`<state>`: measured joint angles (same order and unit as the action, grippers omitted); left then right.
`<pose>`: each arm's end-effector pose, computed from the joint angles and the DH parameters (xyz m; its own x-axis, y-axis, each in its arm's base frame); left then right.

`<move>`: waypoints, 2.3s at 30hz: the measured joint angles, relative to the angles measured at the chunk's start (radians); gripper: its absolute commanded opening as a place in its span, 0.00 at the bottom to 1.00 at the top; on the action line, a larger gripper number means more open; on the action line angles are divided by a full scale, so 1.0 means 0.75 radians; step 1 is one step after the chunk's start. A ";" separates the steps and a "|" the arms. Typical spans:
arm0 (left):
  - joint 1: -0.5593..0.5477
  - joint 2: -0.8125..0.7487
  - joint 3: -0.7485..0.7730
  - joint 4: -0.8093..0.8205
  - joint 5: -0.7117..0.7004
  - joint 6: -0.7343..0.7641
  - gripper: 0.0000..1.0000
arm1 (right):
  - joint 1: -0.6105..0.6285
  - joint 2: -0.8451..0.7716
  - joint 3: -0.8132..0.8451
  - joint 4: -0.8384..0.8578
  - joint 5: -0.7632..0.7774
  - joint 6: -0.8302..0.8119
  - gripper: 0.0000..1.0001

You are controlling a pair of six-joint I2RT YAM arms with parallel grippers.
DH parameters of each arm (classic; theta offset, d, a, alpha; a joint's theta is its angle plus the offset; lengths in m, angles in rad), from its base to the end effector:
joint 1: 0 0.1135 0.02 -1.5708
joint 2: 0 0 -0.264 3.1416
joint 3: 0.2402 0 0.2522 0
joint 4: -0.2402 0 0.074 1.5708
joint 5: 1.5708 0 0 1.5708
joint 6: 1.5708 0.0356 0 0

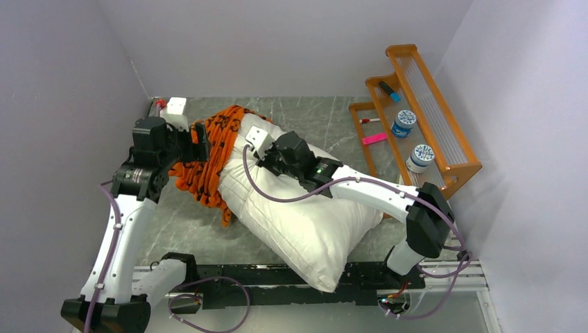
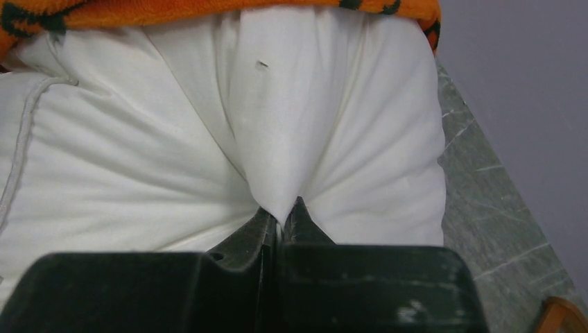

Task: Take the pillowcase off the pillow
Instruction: Remove the pillow from the pillowcase.

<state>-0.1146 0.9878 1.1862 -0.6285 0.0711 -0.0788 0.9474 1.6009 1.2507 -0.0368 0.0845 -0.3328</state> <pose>0.2009 -0.0257 0.3953 -0.4270 -0.0299 -0.9038 0.1451 0.9842 -0.1011 0.2243 0.3068 0.3084 0.0411 -0.5004 -0.8648 -0.7935 0.5097 -0.3326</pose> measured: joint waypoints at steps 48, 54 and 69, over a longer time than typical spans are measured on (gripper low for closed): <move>0.252 0.295 -0.231 0.437 -0.491 -0.067 0.30 | -0.020 -0.201 -0.240 0.174 -0.050 0.070 0.00; 0.317 0.282 -0.203 0.481 -0.455 -0.074 0.64 | -0.022 -0.228 -0.241 0.125 -0.045 0.067 0.00; 0.134 -0.033 -0.136 0.160 -0.160 -0.046 0.88 | -0.022 -0.238 -0.241 0.105 -0.045 0.064 0.00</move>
<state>-0.0143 0.9630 1.0840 -0.5083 -0.0486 -0.1135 0.9306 1.4227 1.0702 0.0422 0.0509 -0.2848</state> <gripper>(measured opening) 0.866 0.030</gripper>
